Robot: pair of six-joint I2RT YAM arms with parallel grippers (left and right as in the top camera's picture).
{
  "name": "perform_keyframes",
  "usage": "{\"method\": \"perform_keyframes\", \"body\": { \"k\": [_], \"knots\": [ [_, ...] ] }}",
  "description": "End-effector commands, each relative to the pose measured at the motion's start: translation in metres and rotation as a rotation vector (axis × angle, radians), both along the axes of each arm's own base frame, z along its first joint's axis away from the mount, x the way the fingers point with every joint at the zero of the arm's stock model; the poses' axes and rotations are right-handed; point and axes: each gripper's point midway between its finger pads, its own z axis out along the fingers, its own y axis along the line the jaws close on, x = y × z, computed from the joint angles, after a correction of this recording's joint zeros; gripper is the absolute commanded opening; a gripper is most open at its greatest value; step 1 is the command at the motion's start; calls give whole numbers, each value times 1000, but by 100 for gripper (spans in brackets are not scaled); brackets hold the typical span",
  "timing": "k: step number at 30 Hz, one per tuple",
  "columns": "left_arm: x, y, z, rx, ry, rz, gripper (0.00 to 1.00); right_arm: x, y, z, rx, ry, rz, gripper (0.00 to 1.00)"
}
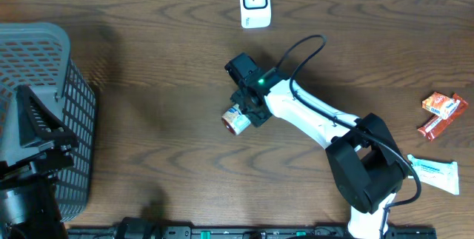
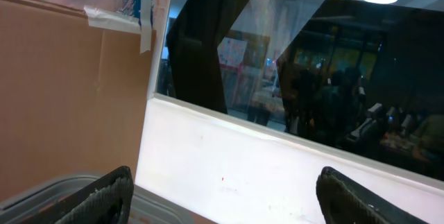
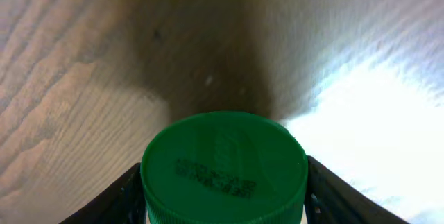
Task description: Scan the item barcode
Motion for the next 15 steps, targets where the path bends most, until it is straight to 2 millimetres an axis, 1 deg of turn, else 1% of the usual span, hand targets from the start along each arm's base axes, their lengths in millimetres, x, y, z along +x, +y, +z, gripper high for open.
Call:
{"method": "perform_keyframes", "body": {
  "k": [1,6,10,12,15],
  "knots": [
    [-4,2,1,-4,-10,10,84,25,-7,47,-31,-155,105,48],
    [-4,2,1,-4,-10,10,84,34,-17,88,-79,-284,168,49],
    [-4,2,1,-4,-10,10,85,41,-31,113,-195,-392,228,45],
    [-4,2,1,-4,-10,10,84,40,-31,120,-230,-421,256,45],
    [-4,2,1,-4,-10,10,85,36,-25,121,-255,-435,293,45]
  ]
}}
